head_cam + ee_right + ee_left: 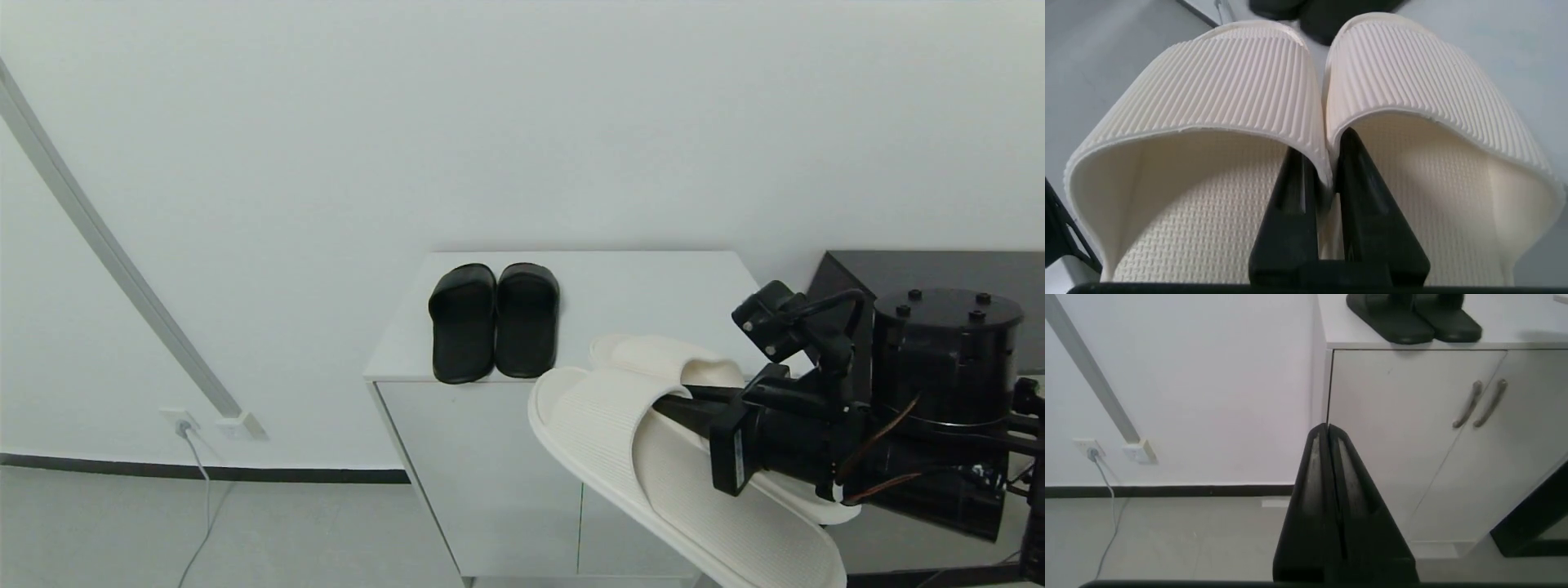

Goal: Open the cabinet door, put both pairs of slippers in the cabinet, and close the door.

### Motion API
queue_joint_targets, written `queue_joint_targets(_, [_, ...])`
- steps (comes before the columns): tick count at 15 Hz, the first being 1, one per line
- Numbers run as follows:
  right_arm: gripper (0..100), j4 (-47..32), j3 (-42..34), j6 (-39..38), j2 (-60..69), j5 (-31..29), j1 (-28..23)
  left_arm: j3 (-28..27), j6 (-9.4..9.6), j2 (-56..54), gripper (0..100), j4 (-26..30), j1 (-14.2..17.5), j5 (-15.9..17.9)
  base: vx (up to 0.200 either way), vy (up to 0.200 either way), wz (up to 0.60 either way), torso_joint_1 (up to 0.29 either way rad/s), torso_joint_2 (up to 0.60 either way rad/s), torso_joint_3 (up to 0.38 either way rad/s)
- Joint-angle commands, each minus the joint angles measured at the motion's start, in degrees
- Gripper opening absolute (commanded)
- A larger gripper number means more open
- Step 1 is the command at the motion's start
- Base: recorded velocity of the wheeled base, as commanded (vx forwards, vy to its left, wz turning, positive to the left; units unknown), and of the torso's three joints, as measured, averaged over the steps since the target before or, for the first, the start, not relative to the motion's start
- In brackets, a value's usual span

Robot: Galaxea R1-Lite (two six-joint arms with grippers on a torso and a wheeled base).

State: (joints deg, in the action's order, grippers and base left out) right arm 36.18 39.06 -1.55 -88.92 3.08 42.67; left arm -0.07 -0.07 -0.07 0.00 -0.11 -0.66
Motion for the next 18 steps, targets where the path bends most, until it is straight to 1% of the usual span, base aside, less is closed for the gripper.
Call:
queue_joint_targets(1, [0, 0.03, -0.39, -0.03, -0.12, 0.08, -0.04, -0.01, -0.01, 0.07, 0, 0.00, 0.02, -0.04, 0.000, 0.000, 0.00, 0.000, 0.00, 0.000])
queue_joint_targets(15, [0, 0.03, -1.27, 0.14, -0.82, 0.08, 0.14, -0.01, -0.01, 0.07, 0, 0.00, 0.02, -0.04, 0.000, 0.000, 0.00, 0.000, 0.00, 0.000])
queue_joint_targets(18, [0, 0.03, -1.88, 0.32, -0.91, 0.08, 0.14, -0.01, -0.01, 0.07, 0, 0.00, 0.02, -0.04, 0.000, 0.000, 0.00, -0.113, 0.25, 0.144])
